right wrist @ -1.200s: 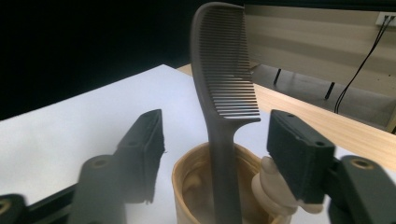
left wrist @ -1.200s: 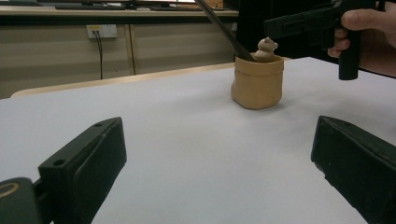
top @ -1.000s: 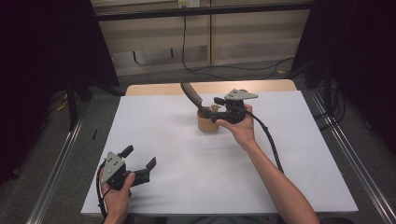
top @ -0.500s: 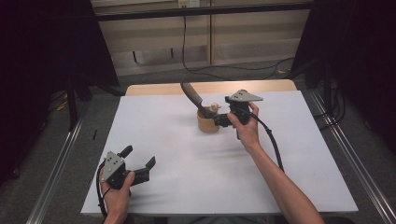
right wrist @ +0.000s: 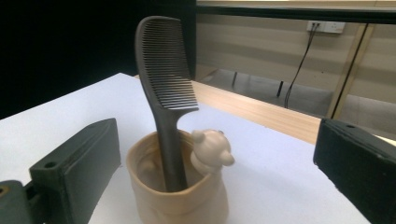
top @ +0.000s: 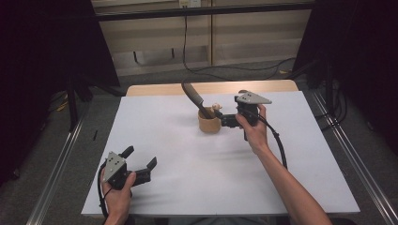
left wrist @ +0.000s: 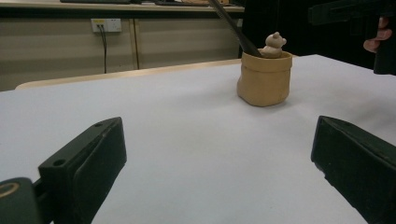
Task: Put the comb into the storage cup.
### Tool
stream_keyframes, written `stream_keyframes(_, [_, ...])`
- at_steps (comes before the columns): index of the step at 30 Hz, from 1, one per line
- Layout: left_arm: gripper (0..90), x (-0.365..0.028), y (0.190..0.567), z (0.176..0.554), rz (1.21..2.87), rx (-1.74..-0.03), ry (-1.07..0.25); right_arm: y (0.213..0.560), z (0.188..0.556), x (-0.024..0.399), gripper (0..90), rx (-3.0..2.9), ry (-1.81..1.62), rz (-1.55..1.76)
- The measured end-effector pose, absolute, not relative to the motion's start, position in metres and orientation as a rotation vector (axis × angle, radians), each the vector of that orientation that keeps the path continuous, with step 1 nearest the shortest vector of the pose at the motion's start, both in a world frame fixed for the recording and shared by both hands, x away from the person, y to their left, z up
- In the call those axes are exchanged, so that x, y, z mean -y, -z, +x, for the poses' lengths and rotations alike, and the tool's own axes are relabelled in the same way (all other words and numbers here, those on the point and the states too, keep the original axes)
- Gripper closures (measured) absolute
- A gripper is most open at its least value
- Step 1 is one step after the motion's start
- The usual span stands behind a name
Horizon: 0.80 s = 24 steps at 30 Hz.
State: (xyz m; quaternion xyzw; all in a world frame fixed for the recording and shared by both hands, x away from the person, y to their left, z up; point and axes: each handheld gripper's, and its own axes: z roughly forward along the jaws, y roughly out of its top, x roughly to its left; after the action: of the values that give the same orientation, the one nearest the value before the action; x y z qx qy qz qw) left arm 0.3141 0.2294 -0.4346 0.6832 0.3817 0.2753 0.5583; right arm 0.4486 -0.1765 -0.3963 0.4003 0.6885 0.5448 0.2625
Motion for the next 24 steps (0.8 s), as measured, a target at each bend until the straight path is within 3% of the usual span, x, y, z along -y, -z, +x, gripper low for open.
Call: stream_keyframes(24, [3.4,-0.231,0.433,0.313,1.592,-0.904,-0.652,0.389,0.416,0.207,0.3,-1.790,-1.419,1.109])
